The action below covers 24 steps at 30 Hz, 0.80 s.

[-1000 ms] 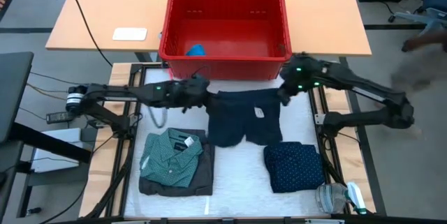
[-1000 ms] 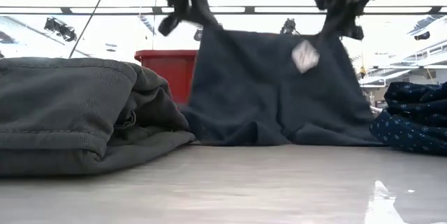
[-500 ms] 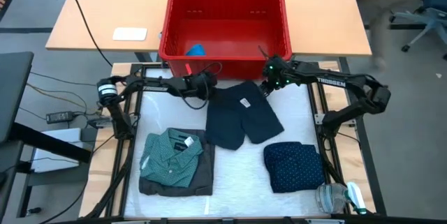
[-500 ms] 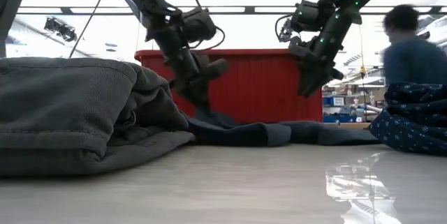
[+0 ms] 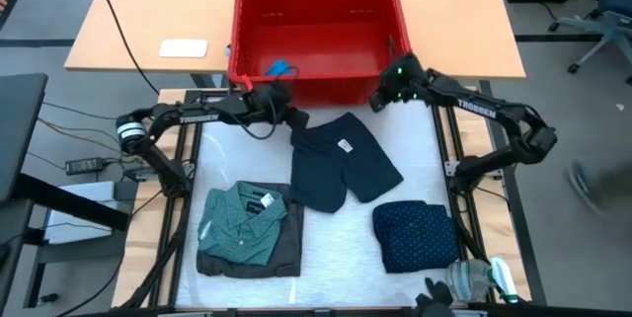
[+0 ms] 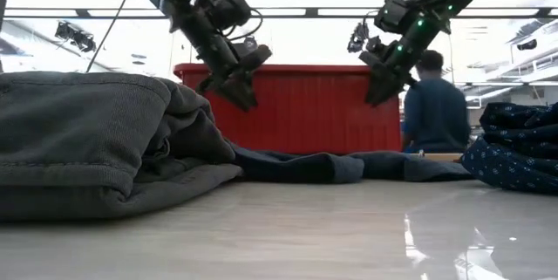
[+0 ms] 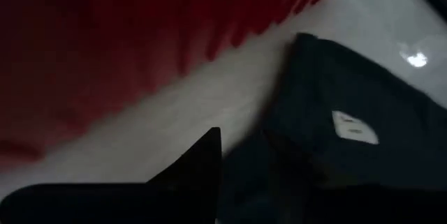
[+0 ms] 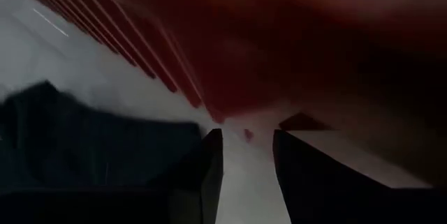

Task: Fold laundry
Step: Fold the dark blue shorts

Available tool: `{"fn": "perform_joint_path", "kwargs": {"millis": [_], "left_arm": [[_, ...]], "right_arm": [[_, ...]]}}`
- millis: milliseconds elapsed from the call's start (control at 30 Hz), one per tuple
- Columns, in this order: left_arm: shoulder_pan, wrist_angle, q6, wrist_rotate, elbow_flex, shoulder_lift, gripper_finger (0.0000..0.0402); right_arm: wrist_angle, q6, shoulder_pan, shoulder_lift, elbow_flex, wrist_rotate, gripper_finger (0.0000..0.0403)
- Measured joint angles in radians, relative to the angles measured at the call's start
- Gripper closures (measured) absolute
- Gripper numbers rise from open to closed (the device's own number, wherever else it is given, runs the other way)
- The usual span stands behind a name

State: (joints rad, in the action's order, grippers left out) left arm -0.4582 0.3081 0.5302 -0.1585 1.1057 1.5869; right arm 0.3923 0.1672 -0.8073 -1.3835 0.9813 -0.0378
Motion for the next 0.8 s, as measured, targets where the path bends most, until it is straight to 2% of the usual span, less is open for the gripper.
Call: {"fn": "perform_joint_path", "kwargs": {"millis": [100, 167, 233, 333, 400, 600, 667, 800], "left_arm": [[-0.028, 0.069, -0.067, 0.027, 0.000, -0.036, 0.0295], [-0.028, 0.114, -0.184, 0.053, 0.000, -0.063, 0.0295], [-0.013, 0.146, -0.370, 0.096, 0.000, -0.088, 0.0296], [0.020, 0.181, -0.649, 0.242, 0.000, -0.114, 0.0296], [0.042, 0.176, -0.782, 0.303, 0.000, -0.117, 0.0296], [0.064, 0.180, -1.061, 0.312, 0.001, -0.051, 0.0297], [0.060, 0.182, -1.086, 0.319, 0.001, -0.018, 0.0297], [0.055, 0.189, -1.047, 0.320, 0.001, 0.043, 0.0297]], "right_arm": [[0.029, 0.047, -0.035, -0.015, 0.017, -0.134, 0.0270], [0.049, 0.069, -0.013, -0.015, 0.017, -0.210, 0.0272], [0.062, 0.056, 0.046, -0.014, 0.017, -0.224, 0.0279], [0.093, 0.039, 0.172, -0.014, 0.017, -0.214, 0.0291], [0.088, 0.047, 0.283, -0.014, 0.017, -0.174, 0.0296], [-0.020, 0.099, 0.666, -0.049, 0.017, 0.098, 0.0296], [-0.092, 0.155, 0.764, -0.084, 0.017, 0.161, 0.0292], [-0.279, 0.233, 0.912, -0.190, 0.017, 0.186, 0.0276]]}}
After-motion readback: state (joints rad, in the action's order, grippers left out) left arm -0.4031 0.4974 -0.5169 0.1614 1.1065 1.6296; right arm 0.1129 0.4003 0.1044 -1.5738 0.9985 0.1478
